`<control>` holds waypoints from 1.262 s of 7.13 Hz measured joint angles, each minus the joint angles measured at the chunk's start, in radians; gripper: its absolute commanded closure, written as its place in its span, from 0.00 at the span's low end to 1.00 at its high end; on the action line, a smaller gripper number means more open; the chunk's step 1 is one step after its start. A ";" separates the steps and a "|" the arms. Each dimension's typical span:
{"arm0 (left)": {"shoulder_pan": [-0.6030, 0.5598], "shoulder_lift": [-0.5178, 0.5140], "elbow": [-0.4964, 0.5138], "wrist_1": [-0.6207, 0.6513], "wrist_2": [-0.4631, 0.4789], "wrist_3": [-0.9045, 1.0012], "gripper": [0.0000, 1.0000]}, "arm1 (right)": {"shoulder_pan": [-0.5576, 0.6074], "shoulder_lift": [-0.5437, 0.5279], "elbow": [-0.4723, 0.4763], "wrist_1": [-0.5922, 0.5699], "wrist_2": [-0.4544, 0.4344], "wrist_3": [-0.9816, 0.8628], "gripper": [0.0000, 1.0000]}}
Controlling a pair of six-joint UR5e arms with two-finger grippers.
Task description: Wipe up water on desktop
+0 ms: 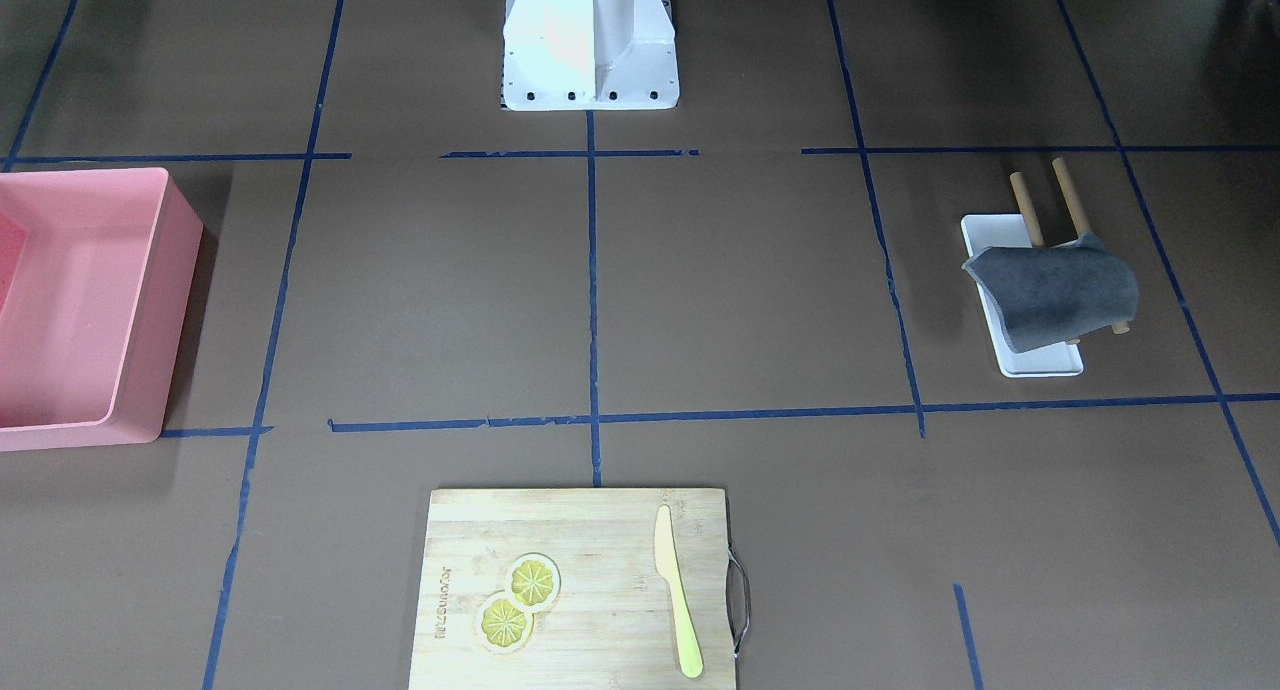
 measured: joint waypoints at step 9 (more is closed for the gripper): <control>0.251 0.005 -0.023 -0.317 -0.039 -0.525 0.00 | -0.013 -0.007 -0.020 0.080 0.074 -0.002 0.00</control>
